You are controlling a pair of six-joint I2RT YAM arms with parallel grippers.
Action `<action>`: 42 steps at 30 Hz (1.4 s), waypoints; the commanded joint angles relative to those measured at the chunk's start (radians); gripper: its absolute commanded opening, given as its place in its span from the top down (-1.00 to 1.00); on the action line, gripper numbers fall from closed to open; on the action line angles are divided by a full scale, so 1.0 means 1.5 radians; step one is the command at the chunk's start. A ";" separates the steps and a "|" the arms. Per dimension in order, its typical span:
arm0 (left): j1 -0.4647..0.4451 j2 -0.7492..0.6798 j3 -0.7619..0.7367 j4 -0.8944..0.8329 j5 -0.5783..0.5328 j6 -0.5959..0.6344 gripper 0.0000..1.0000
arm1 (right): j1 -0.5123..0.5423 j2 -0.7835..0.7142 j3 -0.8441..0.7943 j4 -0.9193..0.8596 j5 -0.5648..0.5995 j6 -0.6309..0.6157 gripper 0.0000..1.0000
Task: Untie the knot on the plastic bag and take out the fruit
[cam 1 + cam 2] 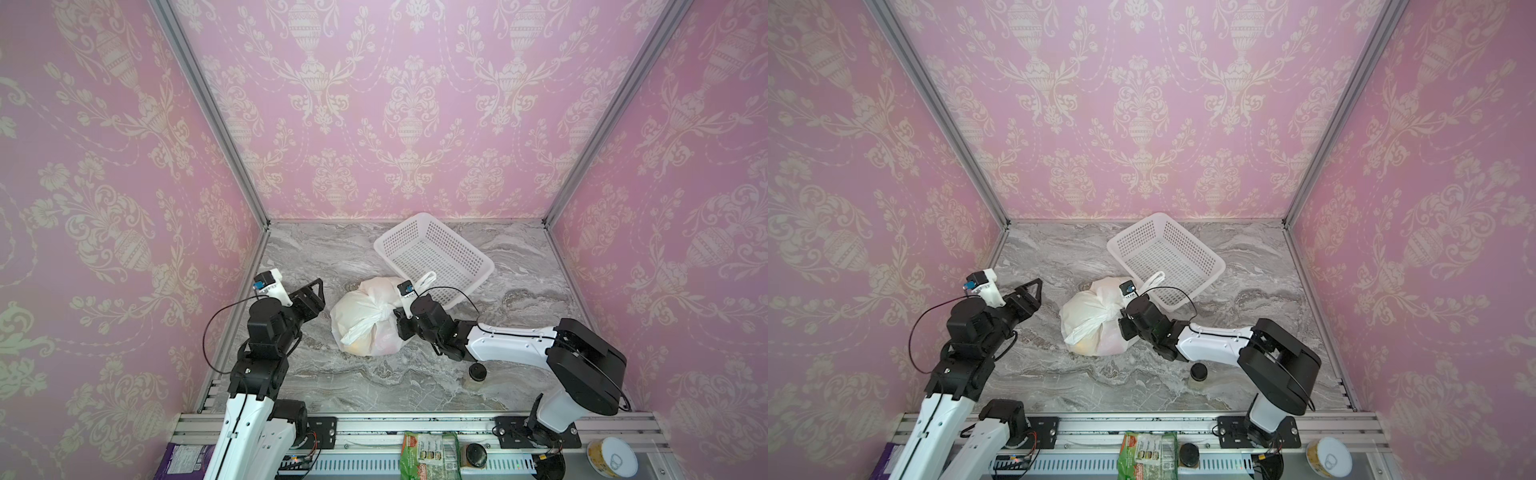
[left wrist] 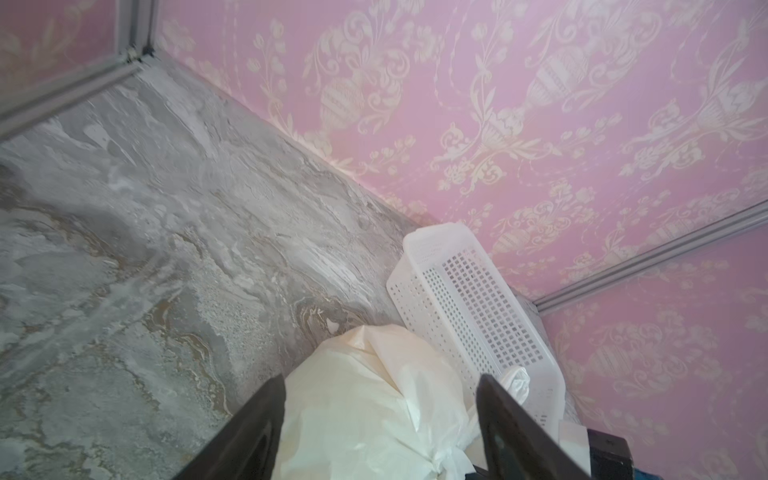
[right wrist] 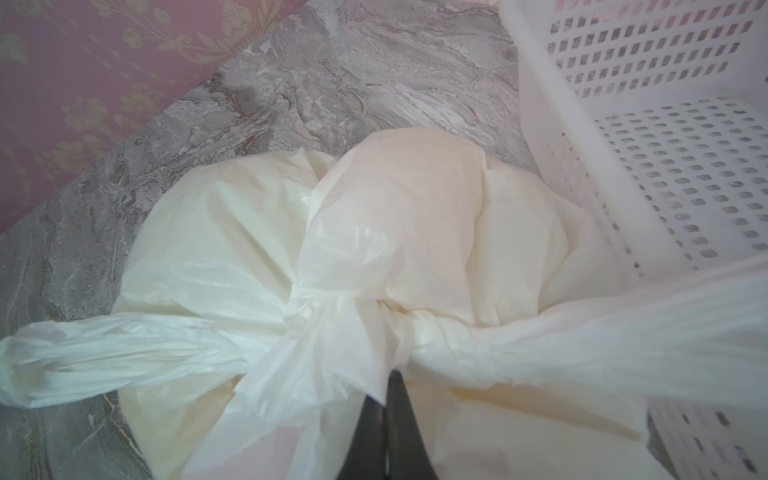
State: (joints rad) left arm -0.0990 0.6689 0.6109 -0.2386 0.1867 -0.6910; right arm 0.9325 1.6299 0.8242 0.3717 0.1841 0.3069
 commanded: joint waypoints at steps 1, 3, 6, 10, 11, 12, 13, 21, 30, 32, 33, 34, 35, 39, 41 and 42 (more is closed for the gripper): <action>-0.057 0.097 0.021 -0.055 0.094 -0.008 -0.47 | 0.011 -0.012 -0.012 0.093 -0.031 -0.012 1.00; -0.108 0.137 0.033 -0.068 0.061 0.015 -0.55 | 0.012 -0.017 -0.018 0.098 -0.032 -0.012 1.00; -0.133 0.179 0.022 -0.040 0.048 0.012 -0.58 | 0.014 -0.023 -0.033 0.116 -0.041 -0.025 1.00; -0.141 0.215 0.013 0.005 0.058 -0.005 -0.60 | 0.022 -0.020 -0.043 0.128 -0.045 -0.035 1.00; -0.145 0.222 0.015 0.008 0.058 -0.006 -0.61 | 0.025 -0.020 -0.043 0.124 -0.043 -0.038 1.00; -0.151 0.229 0.019 0.007 0.054 -0.005 -0.63 | 0.030 -0.021 -0.043 0.122 -0.040 -0.042 1.00; -0.155 0.234 0.024 0.003 0.048 -0.006 -0.65 | 0.035 -0.021 -0.043 0.120 -0.037 -0.044 1.00; -0.215 0.230 0.010 0.012 -0.002 -0.013 -0.89 | 0.038 -0.013 -0.040 0.131 -0.037 -0.041 1.00; -0.220 0.284 0.010 0.032 -0.089 0.011 1.00 | 0.039 -0.039 -0.078 0.159 -0.026 -0.033 1.00; -0.220 0.284 0.015 0.035 -0.104 0.022 1.00 | 0.039 -0.047 -0.100 0.170 -0.006 -0.028 1.00; -0.219 0.279 0.017 0.036 -0.111 0.025 1.00 | 0.039 -0.053 -0.114 0.174 0.010 -0.023 1.00; -0.219 0.272 0.018 0.034 -0.119 0.028 1.00 | 0.040 -0.062 -0.126 0.176 0.025 -0.018 1.00; -0.218 0.264 0.020 0.027 -0.130 0.031 1.00 | 0.040 -0.069 -0.136 0.174 0.037 -0.015 1.00; -0.195 0.214 0.028 -0.021 -0.176 0.046 1.00 | 0.039 -0.103 -0.178 0.161 0.072 -0.007 1.00; -0.172 0.184 0.018 -0.032 -0.179 0.049 1.00 | 0.039 -0.114 -0.206 0.173 0.090 -0.006 1.00; -0.157 0.168 0.012 -0.039 -0.178 0.050 1.00 | 0.039 -0.120 -0.218 0.179 0.102 -0.005 1.00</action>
State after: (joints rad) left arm -0.3801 0.9749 0.6201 -0.2432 0.0055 -0.6567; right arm 0.9874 1.4788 0.5499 0.6319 0.2493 0.2790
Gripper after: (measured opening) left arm 0.046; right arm 0.042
